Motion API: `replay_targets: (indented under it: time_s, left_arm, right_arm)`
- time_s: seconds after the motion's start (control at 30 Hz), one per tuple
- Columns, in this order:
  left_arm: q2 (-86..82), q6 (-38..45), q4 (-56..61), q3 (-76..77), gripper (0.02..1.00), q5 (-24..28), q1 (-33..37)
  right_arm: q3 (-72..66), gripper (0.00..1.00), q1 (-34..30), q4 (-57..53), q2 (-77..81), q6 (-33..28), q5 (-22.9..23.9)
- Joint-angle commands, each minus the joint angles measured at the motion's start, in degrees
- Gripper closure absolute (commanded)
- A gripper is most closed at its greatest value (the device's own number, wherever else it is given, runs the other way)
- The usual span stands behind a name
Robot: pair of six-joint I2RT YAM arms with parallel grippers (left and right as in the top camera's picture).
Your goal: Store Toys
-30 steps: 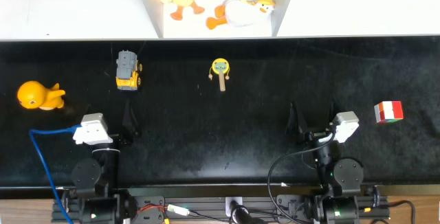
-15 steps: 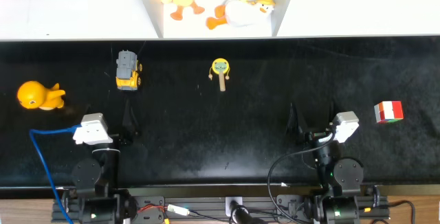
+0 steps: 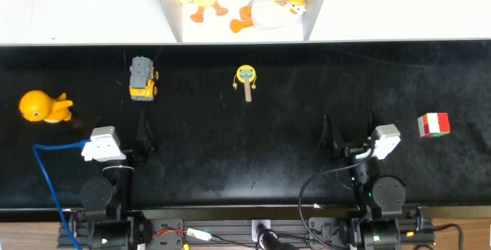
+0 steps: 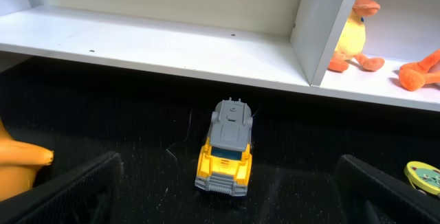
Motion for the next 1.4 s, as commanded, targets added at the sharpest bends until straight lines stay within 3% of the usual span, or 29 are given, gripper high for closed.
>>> replay_targets:
  time_s: [0.03,0.3,0.37,0.7,0.93,1.0,1.07,1.2,1.3,1.4]
  left_arm:
    - [-0.57,-0.42,0.26,-0.39,0.023,-0.46,-0.37]
    - [-0.57,-0.39,-0.37,2.51,0.02,-1.66,-0.37]
    - [-0.52,-0.42,-3.69,5.29,0.02,-4.85,-0.37]
    - [14.86,0.02,-29.73,37.62,0.023,-32.02,-0.35]
    - [31.87,8.66,-33.81,57.18,0.025,-36.22,2.84]
    - [34.93,11.21,-34.47,60.98,0.029,-34.1,5.79]
    - [37.57,13.4,-34.99,63.69,0.027,-28.79,9.77]
    - [42.82,15.41,-35.56,65.46,0.027,-13.16,21.35]
    - [48.17,18.6,-36.74,65.46,0.023,2.05,31.5]
    - [53.33,18.99,-37.27,65.46,0.023,8.17,37.97]
  right_arm:
    - [-0.76,0.003,0.33,0.24,-0.57,0.42,0.46]
    - [-0.76,0.005,0.33,0.24,-0.57,0.44,0.46]
    - [-0.76,0.003,0.33,0.24,-0.57,0.44,0.46]
    - [-0.76,0.005,0.33,0.24,-0.57,0.44,0.46]
    - [-0.76,0.001,0.33,0.24,-0.57,0.44,0.46]
    - [-0.76,0.005,0.33,0.24,-0.57,0.44,0.46]
    - [-0.76,0.007,0.33,0.24,-0.57,0.44,0.46]
    - [-0.76,0.007,0.33,0.24,-0.57,0.42,0.46]
    - [-0.76,0.005,0.33,0.24,-0.57,0.44,0.46]
    - [-0.76,0.007,0.33,0.24,-0.57,0.44,0.46]
